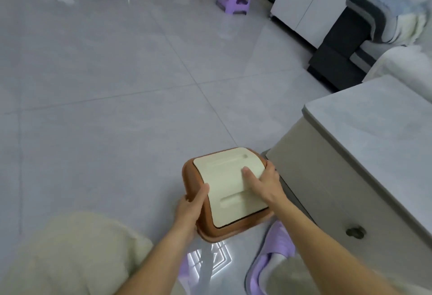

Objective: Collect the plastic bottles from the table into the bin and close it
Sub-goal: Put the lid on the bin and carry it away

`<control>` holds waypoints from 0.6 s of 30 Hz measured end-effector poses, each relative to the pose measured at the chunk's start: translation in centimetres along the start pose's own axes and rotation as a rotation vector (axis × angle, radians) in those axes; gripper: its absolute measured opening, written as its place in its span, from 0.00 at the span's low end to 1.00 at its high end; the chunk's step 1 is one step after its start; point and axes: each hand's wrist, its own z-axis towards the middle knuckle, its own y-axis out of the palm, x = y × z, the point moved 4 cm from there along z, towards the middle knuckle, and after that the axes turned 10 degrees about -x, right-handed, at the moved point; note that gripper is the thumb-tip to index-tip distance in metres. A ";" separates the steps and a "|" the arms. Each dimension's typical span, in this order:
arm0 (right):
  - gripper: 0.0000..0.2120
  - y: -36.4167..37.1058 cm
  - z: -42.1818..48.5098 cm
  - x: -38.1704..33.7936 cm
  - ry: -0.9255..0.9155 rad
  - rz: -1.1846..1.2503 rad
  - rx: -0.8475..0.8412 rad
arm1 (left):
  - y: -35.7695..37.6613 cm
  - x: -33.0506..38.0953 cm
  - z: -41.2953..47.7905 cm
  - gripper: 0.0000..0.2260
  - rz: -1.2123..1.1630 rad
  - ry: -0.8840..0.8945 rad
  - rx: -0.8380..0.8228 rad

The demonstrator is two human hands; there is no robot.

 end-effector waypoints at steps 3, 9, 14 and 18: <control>0.44 0.1 5.3 -4.3 -0.149 -0.180 -0.016 | 0.0 3.1 2.0 0.18 -0.080 0.119 -0.029; 0.42 -1.9 15.0 -9.0 -0.216 -0.332 0.047 | 3.3 10.0 9.2 0.26 -0.028 0.003 0.068; 0.35 -6.8 21.5 -9.2 -0.231 -0.214 0.053 | 8.2 13.1 14.6 0.28 0.023 0.113 0.072; 0.36 -10.0 25.1 -7.6 -0.111 -0.263 0.108 | 13.3 14.3 18.2 0.35 0.063 0.173 -0.001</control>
